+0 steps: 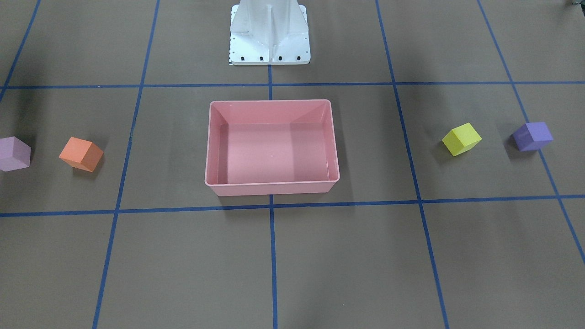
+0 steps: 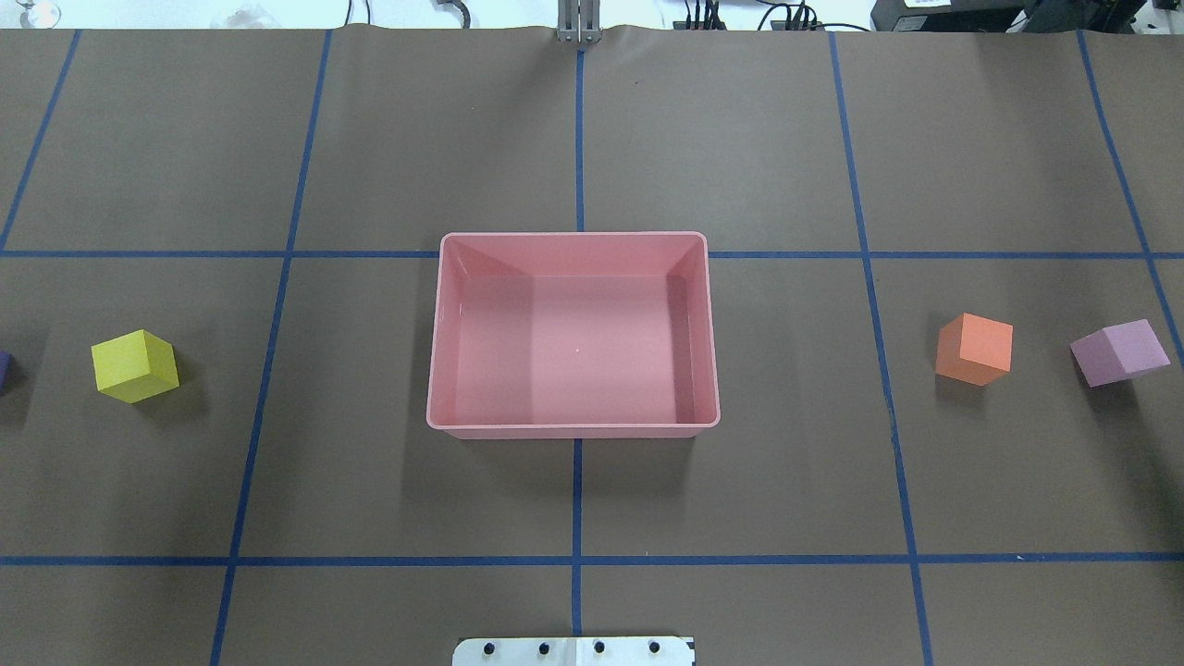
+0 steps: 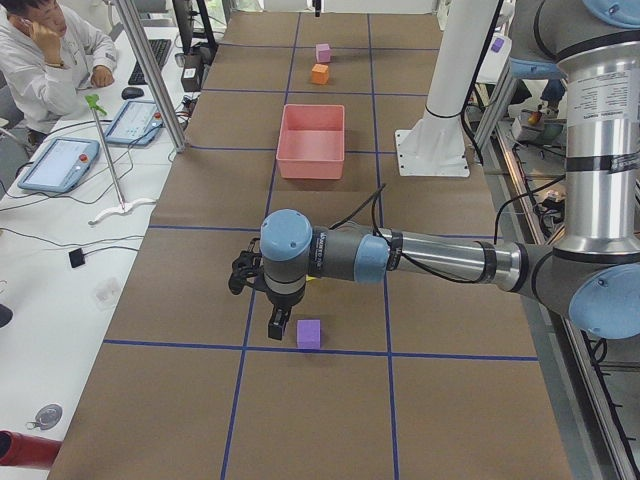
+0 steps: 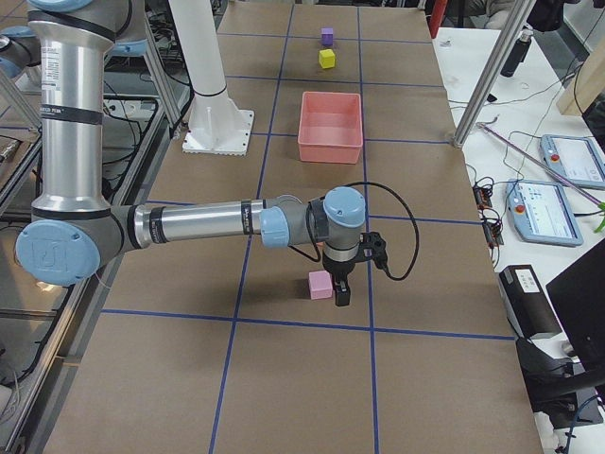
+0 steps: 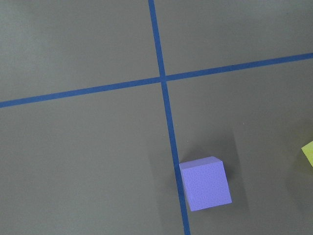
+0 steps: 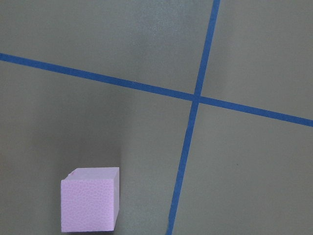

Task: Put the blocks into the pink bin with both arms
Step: 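Lower the left gripper onto the purple cube and close on it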

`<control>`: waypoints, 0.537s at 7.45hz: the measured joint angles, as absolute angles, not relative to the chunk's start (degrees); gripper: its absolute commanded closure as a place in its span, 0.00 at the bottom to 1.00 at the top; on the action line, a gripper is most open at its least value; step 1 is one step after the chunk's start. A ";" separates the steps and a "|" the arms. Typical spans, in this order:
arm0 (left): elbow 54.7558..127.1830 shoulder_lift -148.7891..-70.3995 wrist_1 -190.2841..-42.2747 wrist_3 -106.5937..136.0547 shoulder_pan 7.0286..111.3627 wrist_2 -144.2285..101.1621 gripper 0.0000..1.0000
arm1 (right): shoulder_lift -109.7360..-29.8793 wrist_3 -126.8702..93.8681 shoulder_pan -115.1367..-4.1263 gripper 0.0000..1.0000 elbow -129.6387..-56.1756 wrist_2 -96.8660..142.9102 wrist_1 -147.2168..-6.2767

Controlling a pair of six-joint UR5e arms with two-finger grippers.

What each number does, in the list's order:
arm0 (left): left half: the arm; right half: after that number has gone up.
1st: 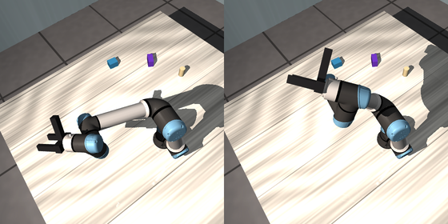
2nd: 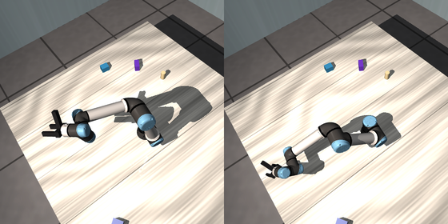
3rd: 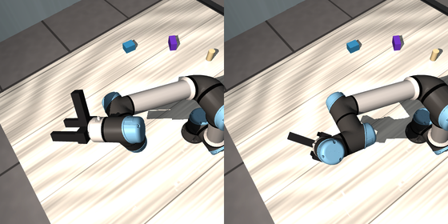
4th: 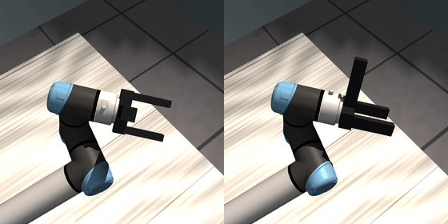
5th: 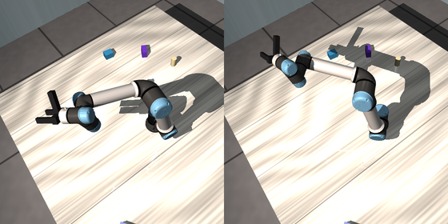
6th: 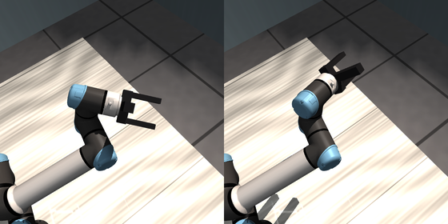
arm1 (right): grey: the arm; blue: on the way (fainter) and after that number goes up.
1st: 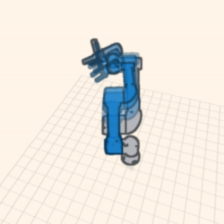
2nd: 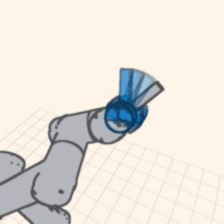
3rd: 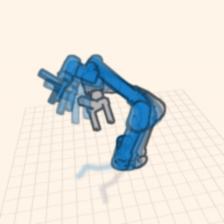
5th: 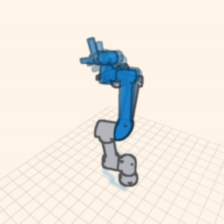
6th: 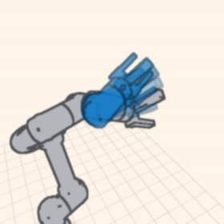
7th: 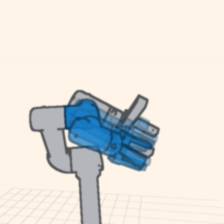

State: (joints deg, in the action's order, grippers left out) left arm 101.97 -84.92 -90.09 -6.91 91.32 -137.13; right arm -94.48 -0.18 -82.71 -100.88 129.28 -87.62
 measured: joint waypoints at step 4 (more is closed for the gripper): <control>96.87 -84.93 -90.19 -5.14 85.58 -143.50 0.00 | -94.48 -0.18 -82.71 0.00 -100.66 129.29 -87.57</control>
